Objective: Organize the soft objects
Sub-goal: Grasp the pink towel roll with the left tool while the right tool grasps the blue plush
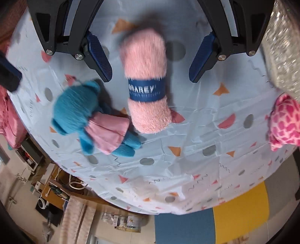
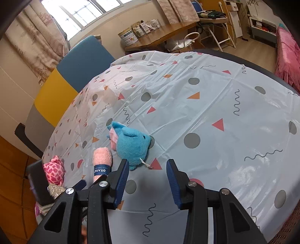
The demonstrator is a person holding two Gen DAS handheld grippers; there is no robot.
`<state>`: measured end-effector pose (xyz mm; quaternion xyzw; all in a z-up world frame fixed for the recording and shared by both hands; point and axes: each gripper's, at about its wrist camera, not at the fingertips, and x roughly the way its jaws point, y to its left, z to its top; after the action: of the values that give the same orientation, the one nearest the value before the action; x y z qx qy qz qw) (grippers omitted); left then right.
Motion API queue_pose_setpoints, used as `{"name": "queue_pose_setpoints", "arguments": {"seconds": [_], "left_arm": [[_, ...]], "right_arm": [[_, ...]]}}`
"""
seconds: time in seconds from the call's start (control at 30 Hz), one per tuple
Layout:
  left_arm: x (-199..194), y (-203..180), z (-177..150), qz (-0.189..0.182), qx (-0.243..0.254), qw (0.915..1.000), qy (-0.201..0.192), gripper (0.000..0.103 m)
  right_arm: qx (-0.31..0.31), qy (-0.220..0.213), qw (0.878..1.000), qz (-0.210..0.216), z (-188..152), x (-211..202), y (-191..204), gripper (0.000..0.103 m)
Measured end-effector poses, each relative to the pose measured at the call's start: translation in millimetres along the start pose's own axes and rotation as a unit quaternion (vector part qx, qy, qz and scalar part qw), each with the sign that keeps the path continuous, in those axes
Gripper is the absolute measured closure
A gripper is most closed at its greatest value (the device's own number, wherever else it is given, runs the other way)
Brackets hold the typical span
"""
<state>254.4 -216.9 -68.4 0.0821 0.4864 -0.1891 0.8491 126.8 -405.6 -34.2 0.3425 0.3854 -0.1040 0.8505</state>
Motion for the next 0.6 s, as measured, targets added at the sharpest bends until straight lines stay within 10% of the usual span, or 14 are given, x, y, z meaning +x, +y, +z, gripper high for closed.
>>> {"name": "queue_pose_setpoints", "arguments": {"seconds": [0.13, 0.4, 0.6], "left_arm": [[26.8, 0.5, 11.0, -0.001, -0.004, 0.9999, 0.015, 0.067], [9.0, 9.2, 18.5, -0.028, -0.009, 0.9995, 0.008, 0.069], [-44.2, 38.5, 35.5, -0.039, -0.045, 0.9976, -0.034, 0.069]], "right_arm": [[-0.007, 0.009, 1.0, -0.003, -1.3, 3.4, 2.6, 0.061], [-0.054, 0.039, 0.998, -0.014, 5.0, 17.7, 17.7, 0.061], [-0.221, 0.049, 0.973, -0.052, 29.7, 51.6, 65.2, 0.048]]}}
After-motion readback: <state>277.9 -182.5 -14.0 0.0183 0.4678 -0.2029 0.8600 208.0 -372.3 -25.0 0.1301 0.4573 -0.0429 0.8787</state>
